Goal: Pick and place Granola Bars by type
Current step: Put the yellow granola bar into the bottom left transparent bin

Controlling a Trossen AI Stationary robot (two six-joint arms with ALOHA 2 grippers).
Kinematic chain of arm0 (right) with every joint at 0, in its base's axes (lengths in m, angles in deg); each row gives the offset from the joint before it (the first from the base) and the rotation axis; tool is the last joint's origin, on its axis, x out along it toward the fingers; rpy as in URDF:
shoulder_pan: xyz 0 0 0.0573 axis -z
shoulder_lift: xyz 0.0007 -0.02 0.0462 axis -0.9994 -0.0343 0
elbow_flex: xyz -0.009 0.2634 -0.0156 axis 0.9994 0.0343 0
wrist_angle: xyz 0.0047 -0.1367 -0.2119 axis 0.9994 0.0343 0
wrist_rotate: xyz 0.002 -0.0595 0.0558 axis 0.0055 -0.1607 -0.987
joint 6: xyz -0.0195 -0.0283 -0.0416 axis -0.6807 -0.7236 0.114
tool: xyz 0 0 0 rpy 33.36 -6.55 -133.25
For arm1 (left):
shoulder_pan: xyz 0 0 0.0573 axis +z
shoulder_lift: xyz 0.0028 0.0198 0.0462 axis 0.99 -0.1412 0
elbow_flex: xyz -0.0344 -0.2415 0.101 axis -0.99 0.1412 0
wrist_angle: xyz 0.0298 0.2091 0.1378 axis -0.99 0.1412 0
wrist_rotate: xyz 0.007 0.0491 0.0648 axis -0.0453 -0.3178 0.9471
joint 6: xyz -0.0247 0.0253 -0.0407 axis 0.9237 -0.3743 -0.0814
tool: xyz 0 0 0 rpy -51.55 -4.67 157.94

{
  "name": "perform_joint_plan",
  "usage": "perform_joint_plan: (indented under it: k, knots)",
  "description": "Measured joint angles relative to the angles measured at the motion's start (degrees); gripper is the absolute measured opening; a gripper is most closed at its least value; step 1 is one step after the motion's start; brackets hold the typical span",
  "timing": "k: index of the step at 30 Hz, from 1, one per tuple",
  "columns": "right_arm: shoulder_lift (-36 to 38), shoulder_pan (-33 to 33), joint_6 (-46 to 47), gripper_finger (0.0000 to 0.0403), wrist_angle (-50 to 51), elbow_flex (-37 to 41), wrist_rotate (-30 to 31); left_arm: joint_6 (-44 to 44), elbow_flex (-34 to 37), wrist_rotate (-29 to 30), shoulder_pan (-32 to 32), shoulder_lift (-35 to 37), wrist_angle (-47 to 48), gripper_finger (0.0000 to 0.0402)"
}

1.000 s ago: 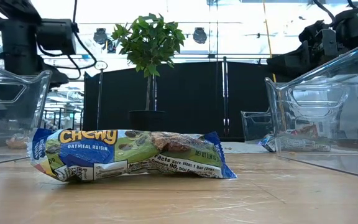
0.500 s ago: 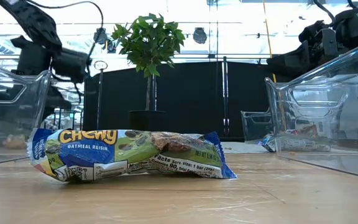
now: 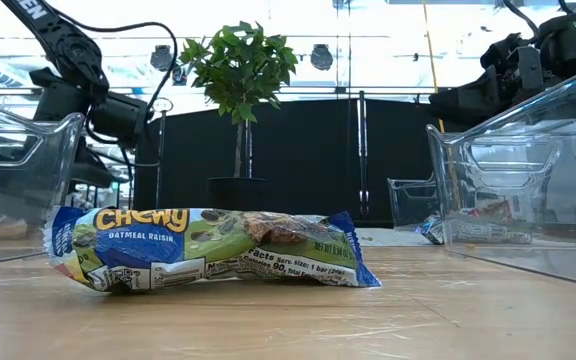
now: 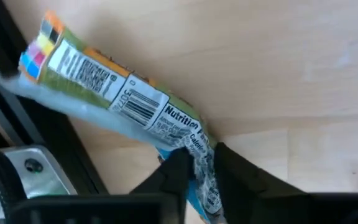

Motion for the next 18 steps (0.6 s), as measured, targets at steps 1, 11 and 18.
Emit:
perform_joint_plan:
  k: [1, 11, 18]
  knots:
    - [0.00, 0.02, 0.00, 0.0148, 0.01, 0.00, 0.00, -0.66, -0.04, 0.25, -0.28, 0.04, -0.39, 0.0050]
    - [0.00, 0.02, -0.02, 0.0144, 0.38, 0.00, 0.11, -3.71, -0.11, 7.84, -3.84, 0.08, -5.48, 0.0004]
    - [-0.02, 0.01, -0.05, 0.0144, 1.16, 0.00, 0.27, -6.11, -1.05, 13.54, -8.43, 2.85, -10.59, 0.0001]
